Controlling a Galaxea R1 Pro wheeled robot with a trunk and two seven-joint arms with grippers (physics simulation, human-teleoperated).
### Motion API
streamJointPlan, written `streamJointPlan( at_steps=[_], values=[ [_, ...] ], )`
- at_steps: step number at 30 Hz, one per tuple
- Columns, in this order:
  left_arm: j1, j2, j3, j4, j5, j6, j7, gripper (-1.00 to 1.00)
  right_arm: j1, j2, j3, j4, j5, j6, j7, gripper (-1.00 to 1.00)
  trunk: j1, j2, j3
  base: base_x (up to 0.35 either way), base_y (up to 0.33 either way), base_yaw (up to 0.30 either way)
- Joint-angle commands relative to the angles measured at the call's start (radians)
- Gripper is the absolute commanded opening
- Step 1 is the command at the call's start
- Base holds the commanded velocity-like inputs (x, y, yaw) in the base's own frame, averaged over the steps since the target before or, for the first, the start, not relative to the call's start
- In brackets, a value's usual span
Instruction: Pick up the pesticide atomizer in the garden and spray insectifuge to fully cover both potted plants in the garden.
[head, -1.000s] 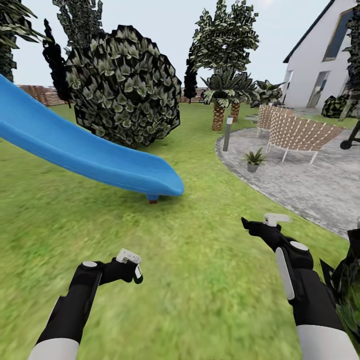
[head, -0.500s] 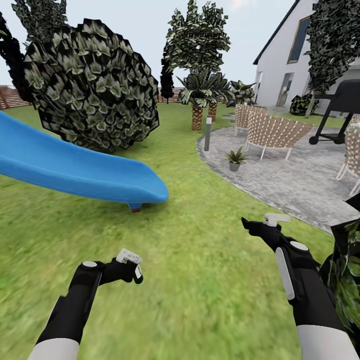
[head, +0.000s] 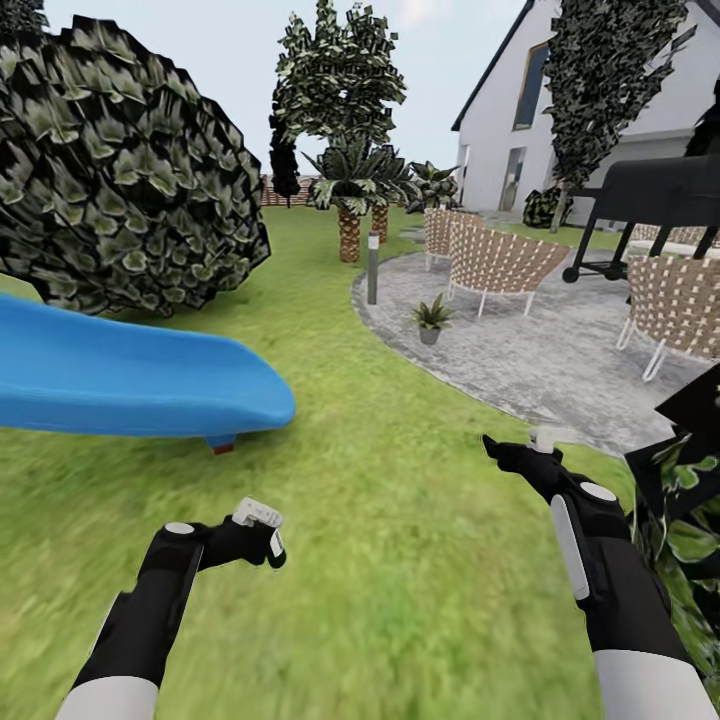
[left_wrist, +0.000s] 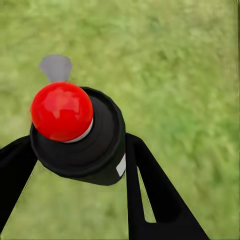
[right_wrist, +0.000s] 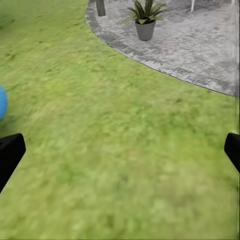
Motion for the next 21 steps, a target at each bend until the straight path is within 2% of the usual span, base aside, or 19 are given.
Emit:
streamJointPlan(
  at_steps=[1, 13, 21],
  values=[
    [-0.001, -0.001, 0.003, -0.002, -0.006, 0.005, -0.009, -1.00, -0.001, 0.000, -0.001, -0.001, -0.004, 0.005, 0.003, 1.00, 0.000, 0.000, -0.001, 0.346, 0.000, -0.267],
    [-0.001, -0.001, 0.003, -0.002, -0.007, 0.005, -0.009, -1.00, -0.001, 0.000, -0.001, 0.000, -0.004, 0.005, 0.003, 1.00, 0.000, 0.000, -0.001, 0.346, 0.065, -0.253],
    [-0.001, -0.001, 0.003, -0.002, -0.006, 0.005, -0.009, -1.00, -0.001, 0.000, -0.001, -0.001, -0.004, 0.005, 0.003, 1.00, 0.000, 0.000, -0.001, 0.346, 0.070, -0.040]
  ],
)
